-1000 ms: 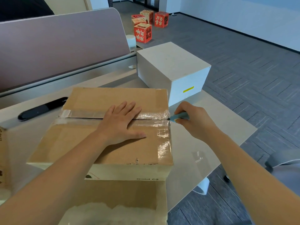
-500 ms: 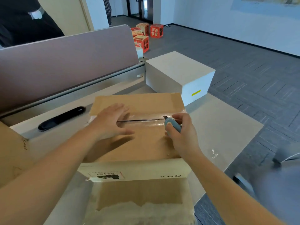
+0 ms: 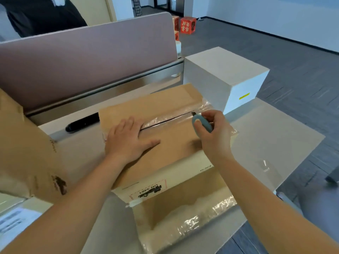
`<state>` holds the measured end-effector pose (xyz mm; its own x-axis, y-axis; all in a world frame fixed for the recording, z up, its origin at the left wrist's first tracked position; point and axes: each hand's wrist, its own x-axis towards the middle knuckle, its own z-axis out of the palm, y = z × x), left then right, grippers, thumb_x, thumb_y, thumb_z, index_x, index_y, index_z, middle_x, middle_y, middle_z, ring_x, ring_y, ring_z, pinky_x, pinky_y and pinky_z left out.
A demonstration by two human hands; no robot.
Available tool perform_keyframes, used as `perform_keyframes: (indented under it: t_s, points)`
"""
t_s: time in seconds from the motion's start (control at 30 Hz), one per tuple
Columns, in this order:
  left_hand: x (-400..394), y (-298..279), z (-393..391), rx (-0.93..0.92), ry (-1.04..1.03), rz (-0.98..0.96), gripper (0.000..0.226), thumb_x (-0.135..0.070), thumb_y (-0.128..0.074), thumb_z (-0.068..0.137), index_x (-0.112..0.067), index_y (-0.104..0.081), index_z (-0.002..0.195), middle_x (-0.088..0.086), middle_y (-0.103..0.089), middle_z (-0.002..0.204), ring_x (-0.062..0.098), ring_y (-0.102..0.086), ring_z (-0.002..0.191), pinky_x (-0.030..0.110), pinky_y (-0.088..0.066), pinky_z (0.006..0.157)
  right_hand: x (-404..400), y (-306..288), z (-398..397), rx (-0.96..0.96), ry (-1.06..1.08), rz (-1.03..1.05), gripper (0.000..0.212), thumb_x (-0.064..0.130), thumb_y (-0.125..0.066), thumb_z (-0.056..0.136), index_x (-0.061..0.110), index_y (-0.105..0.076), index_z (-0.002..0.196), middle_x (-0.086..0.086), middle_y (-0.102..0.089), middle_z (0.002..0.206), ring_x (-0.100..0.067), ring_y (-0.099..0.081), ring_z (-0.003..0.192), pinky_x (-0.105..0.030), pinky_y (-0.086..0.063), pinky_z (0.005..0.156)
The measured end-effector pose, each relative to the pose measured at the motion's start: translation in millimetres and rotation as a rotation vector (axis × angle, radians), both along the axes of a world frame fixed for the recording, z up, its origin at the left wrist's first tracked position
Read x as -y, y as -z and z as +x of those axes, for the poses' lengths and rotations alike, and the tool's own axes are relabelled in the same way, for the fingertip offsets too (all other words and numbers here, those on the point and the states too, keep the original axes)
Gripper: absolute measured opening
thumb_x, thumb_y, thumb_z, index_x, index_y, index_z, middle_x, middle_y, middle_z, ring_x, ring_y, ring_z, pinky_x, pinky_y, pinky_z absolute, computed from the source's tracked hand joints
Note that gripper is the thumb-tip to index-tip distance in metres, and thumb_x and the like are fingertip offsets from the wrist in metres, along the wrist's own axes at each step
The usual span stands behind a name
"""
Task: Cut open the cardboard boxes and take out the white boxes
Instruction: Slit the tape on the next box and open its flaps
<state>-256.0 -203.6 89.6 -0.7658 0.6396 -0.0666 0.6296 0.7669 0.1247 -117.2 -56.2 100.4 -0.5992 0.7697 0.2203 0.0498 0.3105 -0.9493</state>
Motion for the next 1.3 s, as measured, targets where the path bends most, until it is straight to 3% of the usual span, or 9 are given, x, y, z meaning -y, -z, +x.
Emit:
perform_keyframes:
  t_s: [0.2,0.3,0.4,0.5,0.63,0.83,0.97,1.2,1.3]
  points:
    - [-1,0,46,0.133,-0.383,0.034,0.089,-0.074,-0.037,0.079,-0.024,-0.011,0.148,0.009,-0.001,0.157,0.03,0.003,0.143,0.047,0.0,0.114,28,1,-2,-0.014,-0.154,-0.027,0.023,0.011,-0.058,0.088,0.024,-0.043,0.1,0.022,-0.046,0.085,0.008,-0.048,0.078,0.003,-0.036,0.065]
    - [-1,-8,59,0.206,-0.429,0.019,0.091,-0.071,-0.041,0.08,-0.019,-0.009,0.148,0.012,-0.001,0.156,0.034,0.002,0.142,0.05,-0.003,0.113,38,4,1,-0.007,-0.197,-0.009,0.021,0.012,-0.058,0.088,0.024,-0.044,0.099,0.023,-0.047,0.084,0.003,-0.051,0.079,-0.002,-0.039,0.068]
    - [16,-20,45,0.084,-0.308,0.016,0.093,-0.075,-0.042,0.076,-0.021,-0.015,0.147,0.008,-0.011,0.155,0.031,-0.011,0.141,0.048,-0.014,0.112,46,10,3,0.036,-0.239,-0.003,0.023,0.016,-0.058,0.088,0.032,-0.044,0.092,0.025,-0.048,0.084,-0.014,-0.054,0.091,-0.023,-0.045,0.086]
    - [33,-25,19,0.068,-0.026,-0.064,0.103,-0.084,-0.039,0.069,-0.026,-0.009,0.149,0.0,-0.002,0.157,0.021,0.0,0.144,0.038,-0.007,0.114,52,16,0,0.04,-0.246,0.024,0.029,0.022,-0.059,0.086,0.043,-0.04,0.081,0.025,-0.05,0.084,-0.019,-0.055,0.092,-0.048,-0.041,0.095]
    - [40,-10,4,0.058,0.082,-0.174,0.138,-0.099,0.011,0.027,-0.034,0.002,0.148,-0.006,0.005,0.157,0.016,0.004,0.144,0.032,0.0,0.114,53,21,-9,0.006,-0.202,0.017,0.024,0.027,-0.057,0.083,0.044,-0.041,0.078,0.024,-0.051,0.083,-0.02,-0.056,0.088,-0.052,-0.041,0.093]
    - [28,2,13,0.037,-0.154,-0.128,0.096,-0.083,-0.031,0.071,-0.034,-0.001,0.148,-0.007,0.006,0.157,0.017,0.006,0.144,0.038,0.0,0.116,21,14,-37,0.045,-0.28,-0.039,0.029,0.016,-0.06,0.086,0.04,-0.044,0.079,0.023,-0.05,0.084,-0.018,-0.054,0.096,-0.034,-0.047,0.085]
    - [16,4,17,0.059,-0.263,-0.152,0.094,-0.082,-0.028,0.071,-0.035,0.001,0.147,-0.005,0.009,0.157,0.02,0.006,0.144,0.045,-0.001,0.116,5,3,-36,0.04,-0.338,-0.05,0.018,0.014,-0.06,0.086,0.027,-0.047,0.09,0.02,-0.049,0.084,0.002,-0.05,0.077,-0.006,-0.043,0.065]
    - [-25,2,63,0.103,-0.489,-0.016,0.09,-0.079,-0.031,0.076,-0.032,-0.004,0.148,0.004,0.004,0.157,0.028,0.006,0.143,0.052,0.004,0.112,-16,-1,1,0.046,-0.329,-0.067,0.017,0.015,-0.06,0.087,0.022,-0.05,0.098,0.02,-0.05,0.084,0.002,-0.05,0.076,-0.003,-0.042,0.06]
    - [-48,-5,89,0.193,-0.578,0.027,0.089,-0.075,-0.034,0.08,-0.026,-0.003,0.148,0.011,0.01,0.156,0.034,0.015,0.141,0.055,0.01,0.111,-23,-2,17,0.024,-0.31,-0.077,0.018,0.015,-0.06,0.086,0.023,-0.049,0.097,0.019,-0.049,0.085,0.001,-0.05,0.078,-0.01,-0.041,0.066]
